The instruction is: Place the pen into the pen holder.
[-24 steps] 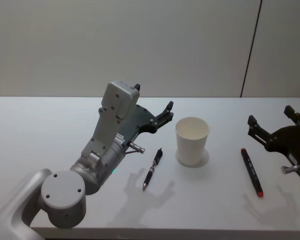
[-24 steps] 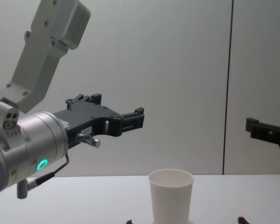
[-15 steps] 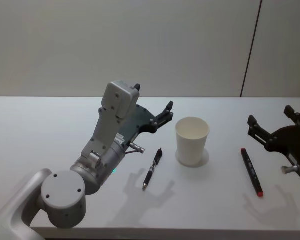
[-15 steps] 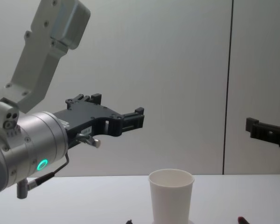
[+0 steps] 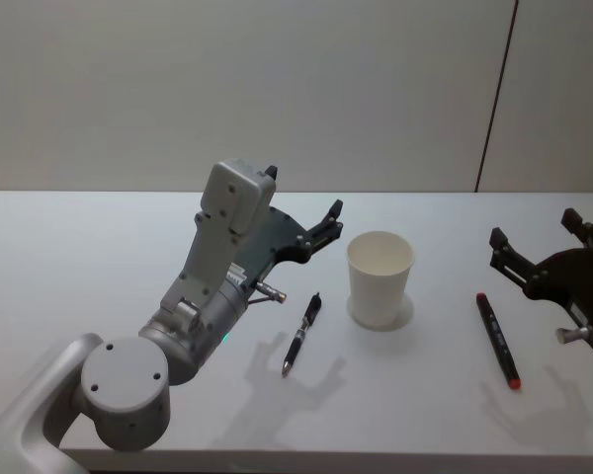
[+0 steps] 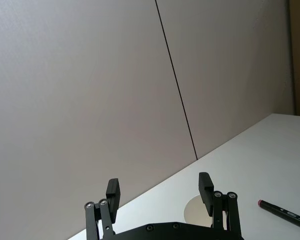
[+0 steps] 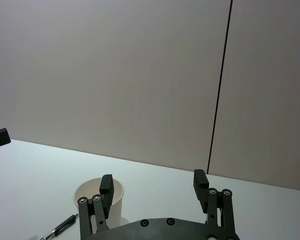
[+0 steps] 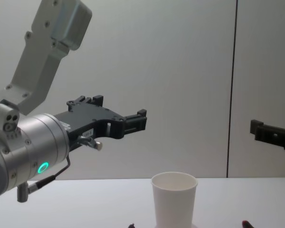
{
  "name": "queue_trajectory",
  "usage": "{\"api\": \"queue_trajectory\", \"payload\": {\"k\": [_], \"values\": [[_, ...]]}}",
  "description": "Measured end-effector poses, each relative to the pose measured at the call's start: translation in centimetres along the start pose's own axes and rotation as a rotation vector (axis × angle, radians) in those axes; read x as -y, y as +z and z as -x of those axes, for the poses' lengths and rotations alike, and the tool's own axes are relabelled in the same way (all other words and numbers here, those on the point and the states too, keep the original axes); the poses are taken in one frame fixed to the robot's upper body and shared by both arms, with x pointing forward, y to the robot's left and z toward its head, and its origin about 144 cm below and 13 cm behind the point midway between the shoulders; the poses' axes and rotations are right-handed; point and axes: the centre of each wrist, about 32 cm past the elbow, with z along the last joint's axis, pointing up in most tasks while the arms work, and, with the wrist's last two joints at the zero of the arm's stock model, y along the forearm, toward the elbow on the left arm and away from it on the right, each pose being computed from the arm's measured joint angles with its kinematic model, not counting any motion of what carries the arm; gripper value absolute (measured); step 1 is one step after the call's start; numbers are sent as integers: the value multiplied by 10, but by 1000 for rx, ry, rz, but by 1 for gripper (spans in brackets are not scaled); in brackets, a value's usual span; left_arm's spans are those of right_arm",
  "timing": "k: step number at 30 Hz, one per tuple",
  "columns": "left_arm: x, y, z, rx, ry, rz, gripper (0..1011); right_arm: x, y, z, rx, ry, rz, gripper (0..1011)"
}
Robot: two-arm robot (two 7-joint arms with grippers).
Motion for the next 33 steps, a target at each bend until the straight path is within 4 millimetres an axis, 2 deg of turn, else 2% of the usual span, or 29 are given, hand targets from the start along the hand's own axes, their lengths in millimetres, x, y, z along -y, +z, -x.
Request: {"api": "queue_trajectory", "payload": {"k": [19, 33], "values": [[0, 0, 0, 0, 0, 0, 1003, 0, 2, 1, -1, -7, 5, 1001], [0, 0, 0, 0, 0, 0, 1003, -6, 13, 11, -24, -110, 101, 1001]]}}
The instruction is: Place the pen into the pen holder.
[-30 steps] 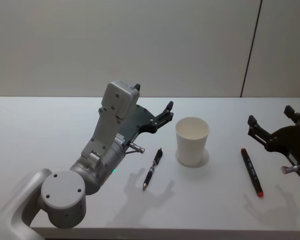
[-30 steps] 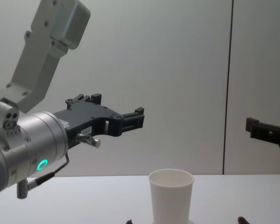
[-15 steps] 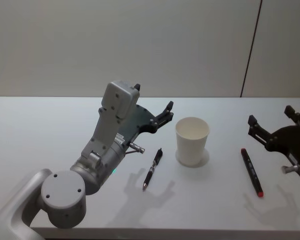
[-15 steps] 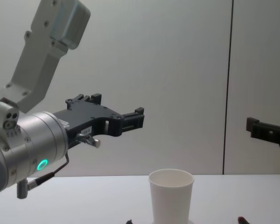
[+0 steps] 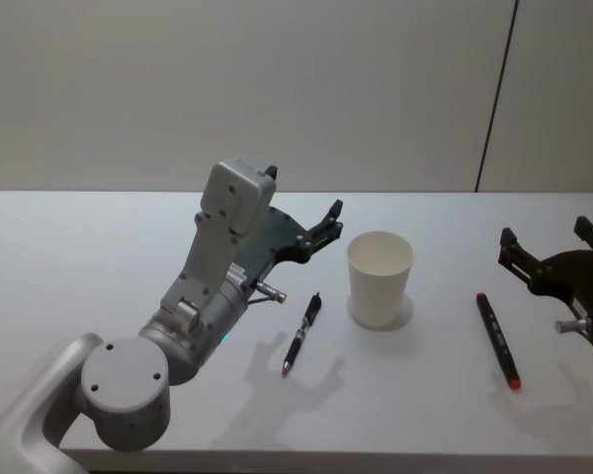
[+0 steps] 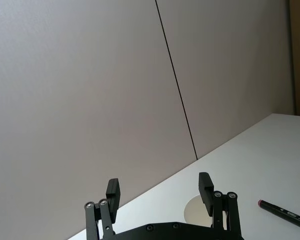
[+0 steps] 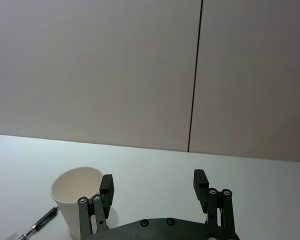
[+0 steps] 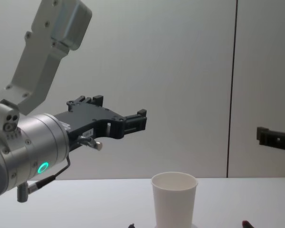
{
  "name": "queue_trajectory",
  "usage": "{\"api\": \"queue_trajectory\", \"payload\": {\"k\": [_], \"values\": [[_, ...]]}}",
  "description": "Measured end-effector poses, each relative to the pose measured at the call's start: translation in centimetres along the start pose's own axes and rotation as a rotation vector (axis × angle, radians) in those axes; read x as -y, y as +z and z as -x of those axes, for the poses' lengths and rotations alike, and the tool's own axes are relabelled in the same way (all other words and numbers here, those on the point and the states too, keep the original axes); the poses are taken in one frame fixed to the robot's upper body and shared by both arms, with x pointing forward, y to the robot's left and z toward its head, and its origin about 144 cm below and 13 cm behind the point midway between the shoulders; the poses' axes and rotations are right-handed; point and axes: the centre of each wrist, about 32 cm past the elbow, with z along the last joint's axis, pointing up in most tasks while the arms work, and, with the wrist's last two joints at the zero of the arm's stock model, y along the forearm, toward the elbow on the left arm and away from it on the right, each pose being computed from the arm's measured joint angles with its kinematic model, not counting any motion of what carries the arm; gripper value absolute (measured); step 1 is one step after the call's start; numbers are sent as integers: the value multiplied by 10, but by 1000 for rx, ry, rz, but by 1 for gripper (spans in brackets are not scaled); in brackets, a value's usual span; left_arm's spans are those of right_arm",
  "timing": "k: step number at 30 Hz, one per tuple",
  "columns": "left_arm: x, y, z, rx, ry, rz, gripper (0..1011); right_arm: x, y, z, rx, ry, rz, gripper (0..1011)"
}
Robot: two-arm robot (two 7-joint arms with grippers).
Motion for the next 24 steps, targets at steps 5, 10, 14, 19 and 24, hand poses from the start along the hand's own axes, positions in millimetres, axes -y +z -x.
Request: {"api": "queue_trajectory", "payload": {"k": [5, 10, 14, 19, 24], "values": [[0, 0, 0, 0, 0, 0, 1003, -6, 4, 8, -7, -41, 63, 1001], [0, 0, 0, 0, 0, 0, 1003, -16, 6, 15, -14, -71, 133, 1001], [0, 0, 0, 0, 0, 0, 1003, -24, 7, 22, -16, -87, 185, 1001], [0, 0, 0, 0, 0, 0, 1003, -37, 7, 31, -13, -103, 260, 1001], [0, 0, 0, 0, 0, 0, 1003, -48, 5, 37, -4, -120, 322, 1001]]}}
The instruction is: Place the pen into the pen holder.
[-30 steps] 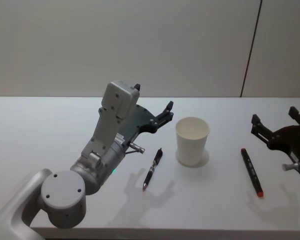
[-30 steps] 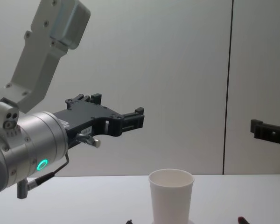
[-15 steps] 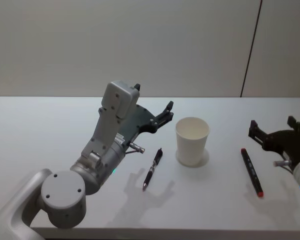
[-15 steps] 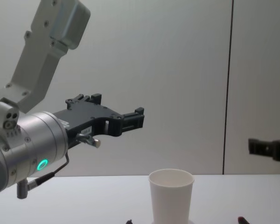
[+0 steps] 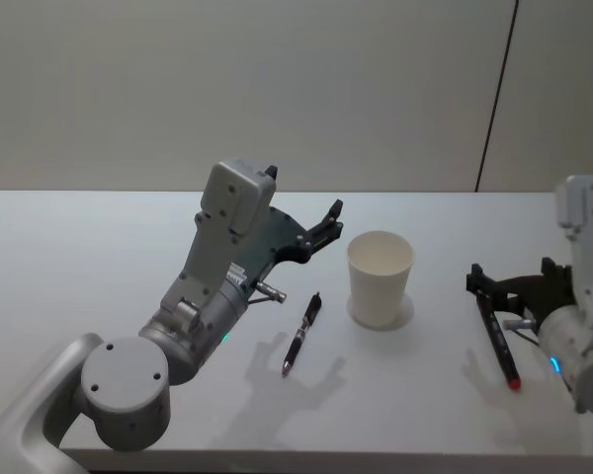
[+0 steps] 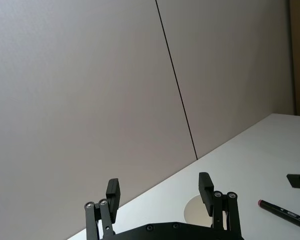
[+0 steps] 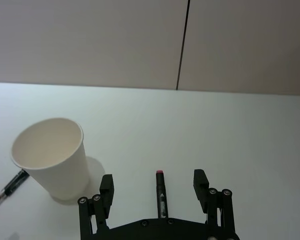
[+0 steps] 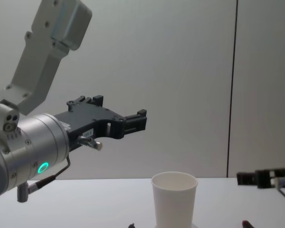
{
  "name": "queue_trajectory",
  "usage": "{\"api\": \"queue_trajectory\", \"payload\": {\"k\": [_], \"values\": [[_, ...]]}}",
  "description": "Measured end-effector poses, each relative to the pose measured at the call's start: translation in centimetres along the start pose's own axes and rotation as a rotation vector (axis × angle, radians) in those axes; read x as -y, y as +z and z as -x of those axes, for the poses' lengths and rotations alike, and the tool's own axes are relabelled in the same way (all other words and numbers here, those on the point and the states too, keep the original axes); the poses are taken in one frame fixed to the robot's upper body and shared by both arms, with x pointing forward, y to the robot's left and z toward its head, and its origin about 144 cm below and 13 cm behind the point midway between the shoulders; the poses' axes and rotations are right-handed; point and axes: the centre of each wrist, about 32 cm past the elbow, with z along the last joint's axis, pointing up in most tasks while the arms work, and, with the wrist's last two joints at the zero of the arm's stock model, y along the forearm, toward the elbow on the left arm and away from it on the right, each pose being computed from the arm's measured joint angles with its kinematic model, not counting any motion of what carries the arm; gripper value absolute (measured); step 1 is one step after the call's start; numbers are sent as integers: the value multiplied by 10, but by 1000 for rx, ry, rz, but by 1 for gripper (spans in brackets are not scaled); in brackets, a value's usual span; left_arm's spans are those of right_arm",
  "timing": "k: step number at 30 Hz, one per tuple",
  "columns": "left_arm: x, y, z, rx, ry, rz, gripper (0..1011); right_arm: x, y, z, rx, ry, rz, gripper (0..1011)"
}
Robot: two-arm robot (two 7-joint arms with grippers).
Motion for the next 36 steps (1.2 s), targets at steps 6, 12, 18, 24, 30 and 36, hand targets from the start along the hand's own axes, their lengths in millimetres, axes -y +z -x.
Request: {"api": "queue_trajectory", "payload": {"k": [6, 12, 18, 24, 30, 36], "values": [[0, 0, 0, 0, 0, 0, 1003, -14, 1, 8, 8, -28, 76, 1001], [0, 0, 0, 0, 0, 0, 1003, -27, 0, 14, 15, -54, 138, 1001], [0, 0, 0, 0, 0, 0, 1003, -37, -2, 17, 16, -72, 186, 1001], [0, 0, 0, 0, 0, 0, 1003, -44, -7, 16, 11, -80, 221, 1001], [0, 0, 0, 0, 0, 0, 1003, -50, -12, 15, -1, -77, 249, 1001], [0, 0, 0, 0, 0, 0, 1003, -55, -18, 13, -12, -65, 267, 1001]]}}
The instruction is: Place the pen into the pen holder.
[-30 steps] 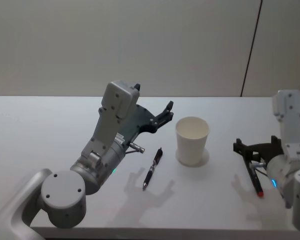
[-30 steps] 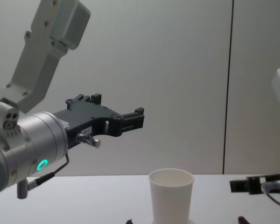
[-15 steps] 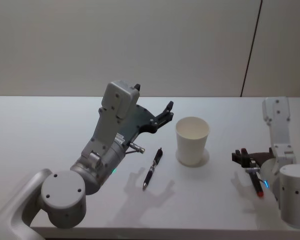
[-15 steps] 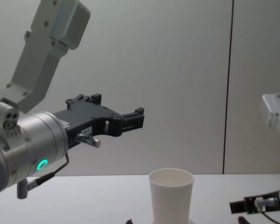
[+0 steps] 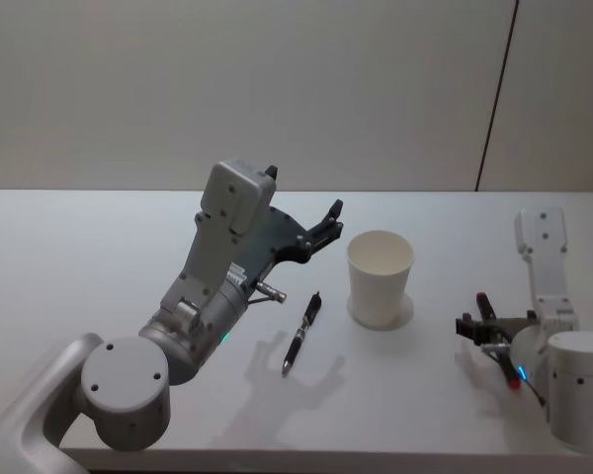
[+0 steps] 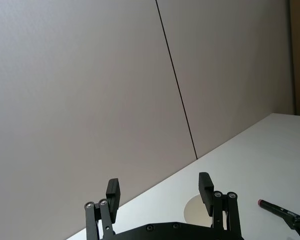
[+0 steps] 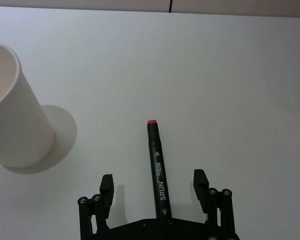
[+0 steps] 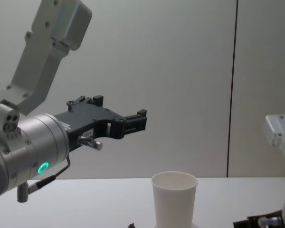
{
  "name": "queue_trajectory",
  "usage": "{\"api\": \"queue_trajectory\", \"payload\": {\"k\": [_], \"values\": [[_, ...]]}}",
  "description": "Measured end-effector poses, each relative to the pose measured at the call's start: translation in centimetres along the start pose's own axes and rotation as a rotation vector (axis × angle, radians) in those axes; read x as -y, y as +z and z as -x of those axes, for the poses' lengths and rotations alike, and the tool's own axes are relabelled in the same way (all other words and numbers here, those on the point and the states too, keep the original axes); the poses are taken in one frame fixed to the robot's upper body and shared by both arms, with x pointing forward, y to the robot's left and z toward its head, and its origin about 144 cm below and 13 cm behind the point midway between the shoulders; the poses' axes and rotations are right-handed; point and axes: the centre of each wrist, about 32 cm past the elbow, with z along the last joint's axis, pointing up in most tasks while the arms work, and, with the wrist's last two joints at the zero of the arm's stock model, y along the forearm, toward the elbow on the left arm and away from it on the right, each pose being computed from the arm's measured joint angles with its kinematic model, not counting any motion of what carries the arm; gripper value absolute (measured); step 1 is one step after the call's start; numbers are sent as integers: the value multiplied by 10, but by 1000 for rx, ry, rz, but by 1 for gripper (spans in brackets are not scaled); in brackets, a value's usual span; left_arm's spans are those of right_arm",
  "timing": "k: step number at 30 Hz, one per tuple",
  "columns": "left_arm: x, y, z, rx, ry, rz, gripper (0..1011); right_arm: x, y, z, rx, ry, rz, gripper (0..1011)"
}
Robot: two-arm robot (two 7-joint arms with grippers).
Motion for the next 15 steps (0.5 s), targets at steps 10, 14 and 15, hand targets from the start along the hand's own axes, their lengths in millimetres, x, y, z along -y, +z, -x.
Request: {"api": "queue_trajectory", "payload": {"k": [10, 14, 15], "values": [[0, 0, 0, 0, 0, 0, 1003, -9, -6, 0, -10, 21, 20, 1001], [0, 0, 0, 0, 0, 0, 1003, -13, -9, 0, -12, 30, 28, 1001], [0, 0, 0, 0, 0, 0, 1003, -14, -9, 1, -12, 33, 30, 1001]]}}
